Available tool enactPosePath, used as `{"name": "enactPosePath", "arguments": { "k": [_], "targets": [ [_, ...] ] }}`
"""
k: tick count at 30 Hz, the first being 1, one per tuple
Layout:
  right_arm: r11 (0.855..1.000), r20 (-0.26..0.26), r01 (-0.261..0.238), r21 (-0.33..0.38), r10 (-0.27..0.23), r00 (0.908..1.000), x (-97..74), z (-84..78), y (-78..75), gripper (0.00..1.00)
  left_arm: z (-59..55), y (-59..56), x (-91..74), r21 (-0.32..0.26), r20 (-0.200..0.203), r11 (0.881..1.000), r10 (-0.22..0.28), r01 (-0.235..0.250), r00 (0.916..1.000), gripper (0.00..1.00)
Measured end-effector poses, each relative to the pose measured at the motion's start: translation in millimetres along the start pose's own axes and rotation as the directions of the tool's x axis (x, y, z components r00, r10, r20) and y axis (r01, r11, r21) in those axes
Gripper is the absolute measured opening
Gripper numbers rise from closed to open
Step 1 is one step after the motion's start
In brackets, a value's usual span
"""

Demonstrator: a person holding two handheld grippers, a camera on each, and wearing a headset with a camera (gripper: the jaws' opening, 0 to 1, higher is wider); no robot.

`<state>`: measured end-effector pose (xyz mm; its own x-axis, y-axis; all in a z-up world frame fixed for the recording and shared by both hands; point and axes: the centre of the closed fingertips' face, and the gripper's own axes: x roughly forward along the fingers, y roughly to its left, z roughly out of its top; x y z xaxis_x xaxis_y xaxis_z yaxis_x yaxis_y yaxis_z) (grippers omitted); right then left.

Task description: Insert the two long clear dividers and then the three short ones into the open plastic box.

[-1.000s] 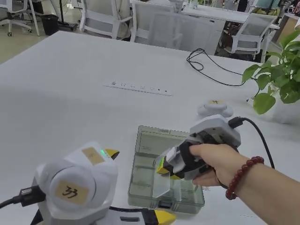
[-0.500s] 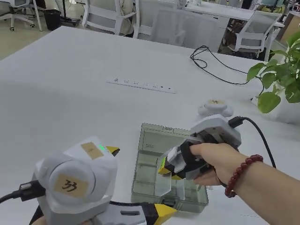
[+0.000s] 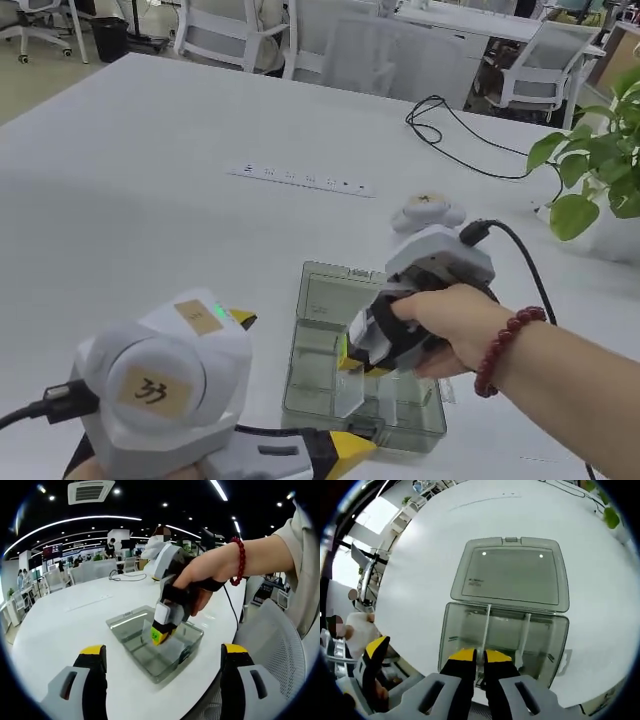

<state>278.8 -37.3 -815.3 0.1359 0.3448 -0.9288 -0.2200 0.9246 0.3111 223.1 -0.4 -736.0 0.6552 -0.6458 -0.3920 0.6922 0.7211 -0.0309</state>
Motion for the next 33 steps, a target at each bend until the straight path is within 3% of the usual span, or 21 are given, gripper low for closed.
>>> {"name": "enactPosePath", "arguments": {
  "k": [5,11,18,33],
  "targets": [
    [0.994,-0.013,0.055,-0.095,-0.057,0.9983,2.7,0.6,2.0,0.07,-0.1,0.7,-0.9,0.001,-0.001,1.0,0.003,-0.003,1.0,0.96],
    [0.987,-0.016,0.092,-0.132,-0.095,0.9954,4.9,0.5,2.9,0.07,-1.5,1.4,-1.8,-0.002,-0.002,1.0,0.008,-0.008,1.0,0.96],
    [0.966,-0.011,0.158,-0.206,-0.163,0.9865,9.2,0.4,4.1,0.07,-1.0,0.0,-0.8,-0.001,-0.004,1.0,0.008,-0.008,1.0,0.95],
    [0.966,-0.013,0.195,-0.169,-0.2,0.9797,20.9,-2.4,-1.1,0.07,-2.1,-1.1,-0.9,0.007,-0.017,1.0,0.015,-0.014,0.9997,0.93]
  ]
}}
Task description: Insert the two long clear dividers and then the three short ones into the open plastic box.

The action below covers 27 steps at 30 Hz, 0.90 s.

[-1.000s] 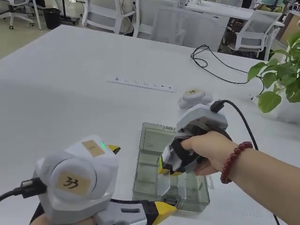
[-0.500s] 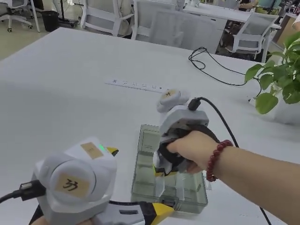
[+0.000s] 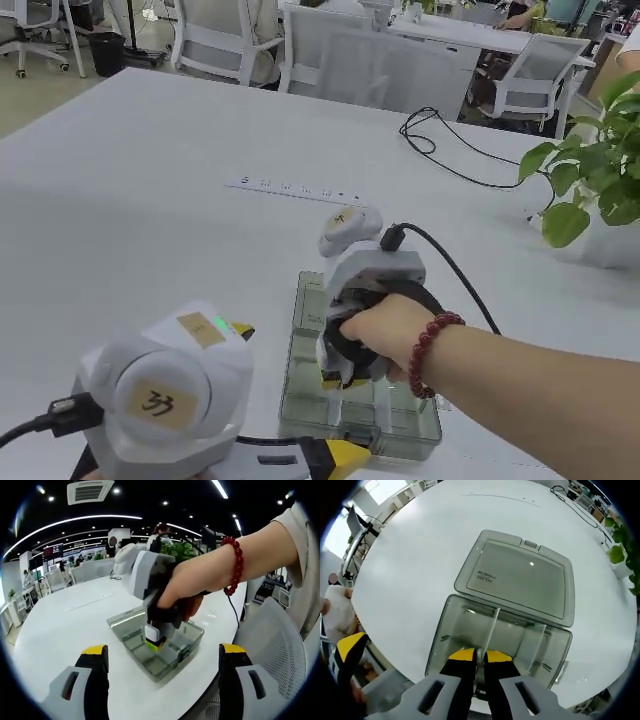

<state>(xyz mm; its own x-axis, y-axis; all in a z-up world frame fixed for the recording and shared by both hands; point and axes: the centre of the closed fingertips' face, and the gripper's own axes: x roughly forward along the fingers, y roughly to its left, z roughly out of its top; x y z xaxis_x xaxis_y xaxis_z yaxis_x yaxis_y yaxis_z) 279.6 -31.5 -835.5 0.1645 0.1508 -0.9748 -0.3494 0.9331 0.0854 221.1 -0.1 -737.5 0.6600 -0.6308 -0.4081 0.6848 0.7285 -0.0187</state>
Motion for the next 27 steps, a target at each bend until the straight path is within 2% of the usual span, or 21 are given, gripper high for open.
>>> {"name": "enactPosePath", "arguments": {
  "k": [7,13,18,22,24,27],
  "targets": [
    [1.0,0.023,0.015,0.001,-0.015,0.9996,3.6,-0.4,-0.2,0.07,0.2,2.1,-1.7,0.002,0.002,1.0,0.009,-0.009,1.0,0.93],
    [0.999,0.04,-0.007,0.032,0.006,0.9992,4.6,0.9,-2.0,0.08,0.1,3.5,-2.1,-0.007,0.005,1.0,0.011,-0.011,0.9999,0.93],
    [0.996,0.08,-0.071,0.056,0.067,0.9945,5.4,3.1,0.6,0.11,-0.7,6.0,-3.1,0.0,-0.003,1.0,0.021,-0.021,0.9998,0.93],
    [0.99,0.126,-0.136,0.047,0.129,0.9837,3.7,8.0,5.7,0.15,-0.3,8.3,-4.1,-0.005,-0.003,0.999,0.032,-0.032,0.9995,0.93],
    [0.988,0.144,-0.149,0.048,0.141,0.9795,1.2,10.4,6.7,0.2,-0.5,9.2,-4.3,-0.007,-0.005,0.999,0.037,-0.037,0.9993,0.93],
    [0.986,0.167,-0.165,0.013,0.161,0.9727,-2.0,14.2,9.4,0.23,-0.3,10.5,-4.6,-0.009,-0.007,0.999,0.045,-0.045,0.999,0.93]
  ]
}}
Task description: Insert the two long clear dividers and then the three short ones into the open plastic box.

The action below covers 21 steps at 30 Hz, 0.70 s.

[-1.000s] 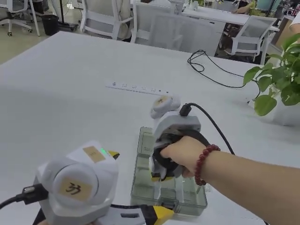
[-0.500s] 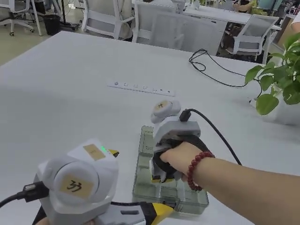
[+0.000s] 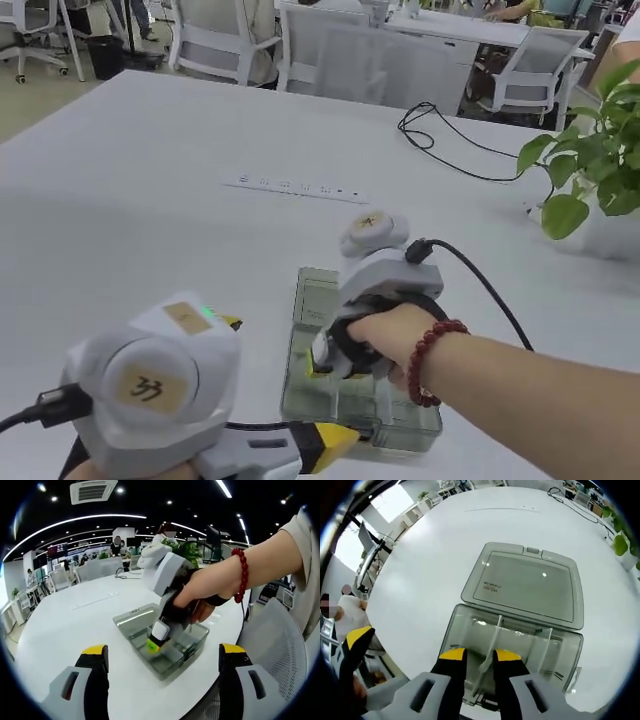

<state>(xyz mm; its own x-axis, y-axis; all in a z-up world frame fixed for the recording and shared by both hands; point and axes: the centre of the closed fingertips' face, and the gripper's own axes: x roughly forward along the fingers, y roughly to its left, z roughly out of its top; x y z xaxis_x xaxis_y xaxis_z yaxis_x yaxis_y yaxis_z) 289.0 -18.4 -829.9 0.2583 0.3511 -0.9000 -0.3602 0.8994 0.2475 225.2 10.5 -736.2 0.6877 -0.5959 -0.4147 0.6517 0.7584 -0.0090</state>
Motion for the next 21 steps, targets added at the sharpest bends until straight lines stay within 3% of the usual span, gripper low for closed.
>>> {"name": "enactPosePath", "arguments": {
  "k": [5,10,15,21],
  "targets": [
    [0.992,0.068,-0.046,-0.118,0.055,0.9962,-7.7,8.9,8.0,0.3,1.8,1.9,-1.3,-0.003,0.003,1.0,0.01,-0.01,0.9999,0.94],
    [0.973,0.08,-0.079,-0.215,0.098,0.992,-17.1,7.6,11.1,0.32,2.3,2.2,-2.4,0.001,-0.005,1.0,0.017,-0.017,0.9998,0.94],
    [0.937,0.083,-0.115,-0.329,0.15,0.9853,-27.6,5.8,14.2,0.35,3.6,-0.6,-1.8,0.006,-0.005,1.0,0.014,-0.014,0.9999,0.94],
    [0.902,0.084,-0.136,-0.41,0.185,0.9791,-37.2,2.2,14.2,0.4,6.0,-2.8,-1.3,0.008,-0.001,1.0,0.013,-0.013,0.9999,0.94]
  ]
}}
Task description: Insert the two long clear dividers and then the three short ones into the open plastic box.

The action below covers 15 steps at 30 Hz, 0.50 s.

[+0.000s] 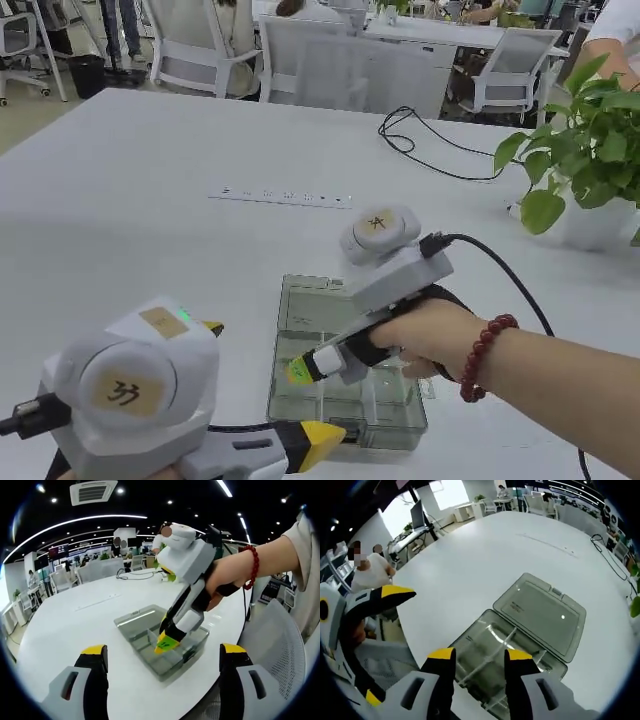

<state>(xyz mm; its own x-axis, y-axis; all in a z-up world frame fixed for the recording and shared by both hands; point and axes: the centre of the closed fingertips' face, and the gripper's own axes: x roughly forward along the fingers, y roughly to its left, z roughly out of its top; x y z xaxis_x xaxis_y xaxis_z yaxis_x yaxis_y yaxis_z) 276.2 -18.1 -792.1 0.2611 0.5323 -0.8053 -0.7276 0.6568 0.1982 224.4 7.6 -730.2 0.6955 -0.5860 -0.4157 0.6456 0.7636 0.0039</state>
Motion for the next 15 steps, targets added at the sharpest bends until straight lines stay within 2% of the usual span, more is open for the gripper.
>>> {"name": "enactPosePath", "arguments": {
  "k": [3,9,15],
  "targets": [
    [0.998,0.02,0.0,-0.06,0.001,0.9998,-6.6,-1.2,-2.8,0.42,0.5,-1.4,0.8,0.002,-0.001,1.0,0.0,0.0,1.0,0.94],
    [0.995,0.04,-0.027,-0.093,0.031,0.9987,-19.4,-4.6,-4.9,0.46,0.6,-3.4,1.5,-0.003,-0.003,1.0,0.0,0.0,1.0,0.94],
    [0.991,0.058,-0.023,-0.132,0.031,0.9979,-32.0,-13.4,-12.0,0.48,0.3,-3.3,1.5,-0.002,-0.007,1.0,0.003,-0.003,1.0,0.94]
  ]
}}
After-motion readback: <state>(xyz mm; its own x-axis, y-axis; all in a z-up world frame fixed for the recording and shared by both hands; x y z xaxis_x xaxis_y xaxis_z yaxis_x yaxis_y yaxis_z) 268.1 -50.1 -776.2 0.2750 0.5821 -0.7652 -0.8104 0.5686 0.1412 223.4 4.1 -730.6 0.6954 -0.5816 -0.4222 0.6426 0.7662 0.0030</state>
